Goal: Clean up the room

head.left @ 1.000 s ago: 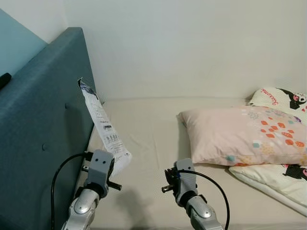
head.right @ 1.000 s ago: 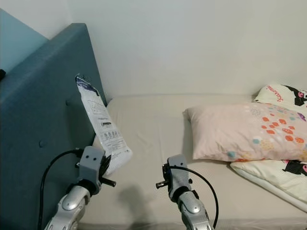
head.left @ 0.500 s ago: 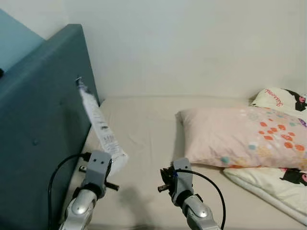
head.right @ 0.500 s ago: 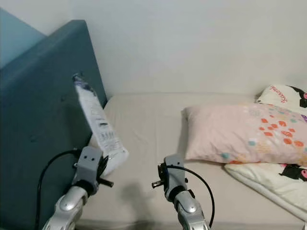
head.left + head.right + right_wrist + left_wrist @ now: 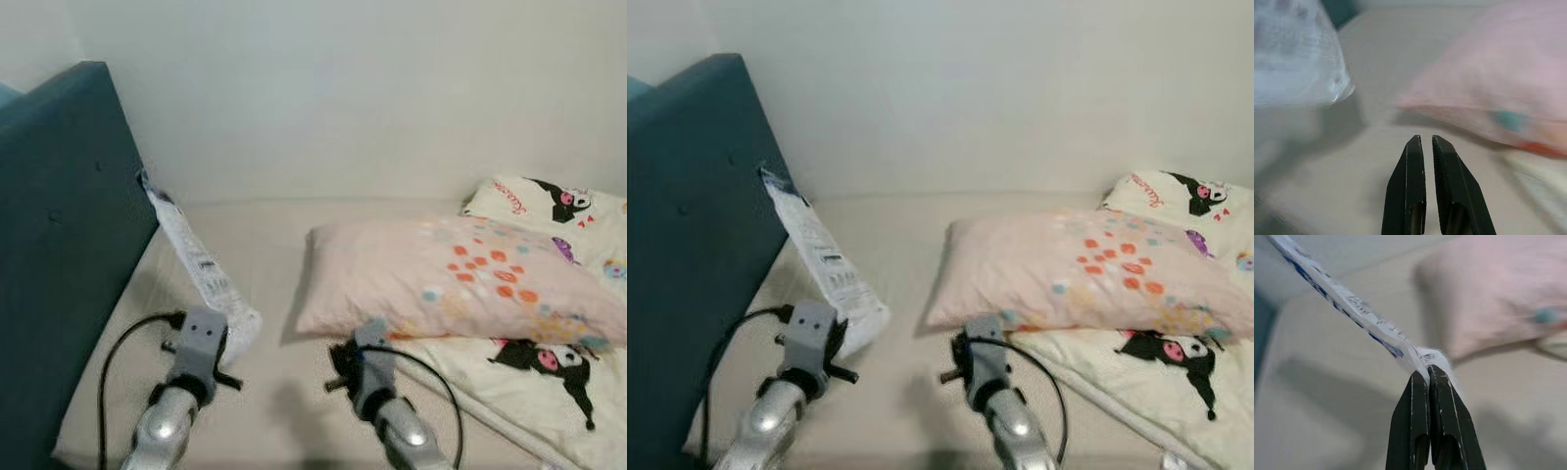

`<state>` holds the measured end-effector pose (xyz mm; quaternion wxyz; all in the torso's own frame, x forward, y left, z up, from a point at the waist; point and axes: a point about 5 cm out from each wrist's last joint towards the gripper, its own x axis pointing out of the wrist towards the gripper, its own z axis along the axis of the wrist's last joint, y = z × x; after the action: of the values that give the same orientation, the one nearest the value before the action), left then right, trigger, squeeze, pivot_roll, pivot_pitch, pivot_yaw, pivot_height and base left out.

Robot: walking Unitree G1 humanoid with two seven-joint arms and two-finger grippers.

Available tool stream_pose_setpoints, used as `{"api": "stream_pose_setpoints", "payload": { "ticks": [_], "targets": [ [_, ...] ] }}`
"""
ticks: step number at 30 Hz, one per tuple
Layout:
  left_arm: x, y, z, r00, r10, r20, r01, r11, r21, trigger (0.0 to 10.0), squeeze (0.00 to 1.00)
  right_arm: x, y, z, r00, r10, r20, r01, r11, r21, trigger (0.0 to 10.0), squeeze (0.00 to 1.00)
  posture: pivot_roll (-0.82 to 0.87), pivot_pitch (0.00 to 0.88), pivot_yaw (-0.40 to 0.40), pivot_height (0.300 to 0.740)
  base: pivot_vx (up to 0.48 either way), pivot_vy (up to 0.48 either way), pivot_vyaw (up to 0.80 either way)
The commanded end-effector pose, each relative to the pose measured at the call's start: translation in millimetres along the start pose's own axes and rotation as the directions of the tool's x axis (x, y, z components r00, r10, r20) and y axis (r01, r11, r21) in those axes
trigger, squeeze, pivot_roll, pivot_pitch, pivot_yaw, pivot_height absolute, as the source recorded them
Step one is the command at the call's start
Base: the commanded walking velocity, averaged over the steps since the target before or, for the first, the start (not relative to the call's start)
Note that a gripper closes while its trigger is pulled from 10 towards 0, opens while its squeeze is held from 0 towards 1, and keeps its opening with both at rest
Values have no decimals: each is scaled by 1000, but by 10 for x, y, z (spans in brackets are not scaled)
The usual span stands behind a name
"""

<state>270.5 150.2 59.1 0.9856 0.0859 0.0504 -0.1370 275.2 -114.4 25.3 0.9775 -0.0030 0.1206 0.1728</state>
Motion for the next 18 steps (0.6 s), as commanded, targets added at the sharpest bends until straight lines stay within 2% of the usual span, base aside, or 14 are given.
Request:
{"api": "stream_pose_setpoints", "payload": {
  "ticks": [1, 6, 9, 18],
  "targets": [
    [-15, 22, -46, 999, -21, -45, 22, 1000, 1, 9765, 0, 5, 84, -29, 1000, 20, -7, -20, 1000, 15, 10000, 0, -30, 71, -4, 740, 281, 390, 0],
    [-21, 35, -68, 998, -18, -63, 18, 1000, 2, 10000, 0, 2, 93, -33, 1000, 21, -7, -21, 1000, 16, 10000, 0, -30, 66, -1, 740, 261, 404, 0],
    [-23, 45, -65, 998, -5, -58, 5, 1000, 1, 10000, 0, -1, 99, -36, 1000, 23, -8, -23, 1000, 17, 10000, 0, -30, 66, 0, 740, 0, 431, 0],
    [-34, 79, -94, 997, 28, -73, -29, 1000, -12, 10000, 0, -10, 114, -54, 999, 31, -11, -31, 999, 15, 10000, 0, -31, 49, -1, 740, 0, 0, 0]
  ]
}}
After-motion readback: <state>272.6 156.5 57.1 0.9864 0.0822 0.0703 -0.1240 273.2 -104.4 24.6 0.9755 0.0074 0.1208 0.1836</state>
